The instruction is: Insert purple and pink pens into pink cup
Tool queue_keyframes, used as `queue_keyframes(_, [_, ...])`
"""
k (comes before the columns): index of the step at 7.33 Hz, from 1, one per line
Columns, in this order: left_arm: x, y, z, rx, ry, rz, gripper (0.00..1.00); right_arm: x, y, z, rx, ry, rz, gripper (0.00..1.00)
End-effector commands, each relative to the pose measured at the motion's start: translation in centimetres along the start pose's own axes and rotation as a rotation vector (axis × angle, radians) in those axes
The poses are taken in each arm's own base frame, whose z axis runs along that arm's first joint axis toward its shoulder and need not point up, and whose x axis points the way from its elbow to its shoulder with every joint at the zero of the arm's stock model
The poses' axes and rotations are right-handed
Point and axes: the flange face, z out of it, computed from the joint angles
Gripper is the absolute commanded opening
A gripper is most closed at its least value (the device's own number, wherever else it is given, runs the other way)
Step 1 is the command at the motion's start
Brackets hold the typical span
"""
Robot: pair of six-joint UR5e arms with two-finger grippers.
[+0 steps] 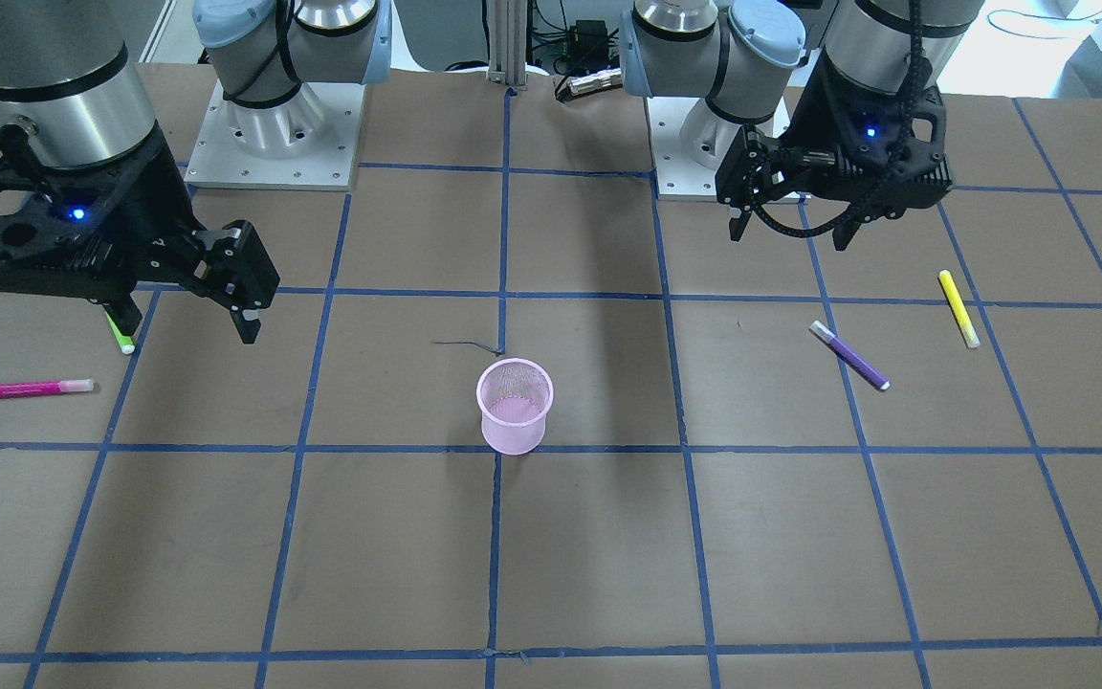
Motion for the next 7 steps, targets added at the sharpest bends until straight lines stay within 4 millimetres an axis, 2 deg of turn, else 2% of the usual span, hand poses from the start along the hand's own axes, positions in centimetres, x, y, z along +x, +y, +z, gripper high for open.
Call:
queue_keyframes(1, [-0.4, -1.1, -0.2, 0.002, -0.007, -0.023, 1.00, 0.1, 0.0, 0.2, -0.009, 0.001, 0.001, 1.00])
queue_keyframes(3, [-0.5, -2.1, -0.8, 0.000, 0.011, -0.026, 1.00, 0.2, -0.1, 0.3, -0.009, 0.002, -0.033, 1.00])
queue_keyframes(4, [-0.5, -2.1, -0.7, -0.003, 0.010, -0.026, 1.00, 1.3, -0.4, 0.6, -0.016, 0.007, -0.120, 1.00])
queue_keyframes(5, [-0.3, -1.7, -0.4, -0.009, 0.001, -0.020, 1.00, 4.1, -1.0, 0.8, -0.036, 0.013, -0.226, 1.00])
queue_keyframes(6, [-0.2, -0.9, -0.9, -0.008, -0.003, -0.014, 1.00, 9.2, -1.6, 0.9, -0.064, 0.018, -0.306, 1.00])
queue_keyframes(7, [-1.5, 0.3, 0.9, -0.084, -0.008, -0.034, 1.00, 14.4, -1.3, 0.5, -0.092, 0.013, -0.451, 1.00])
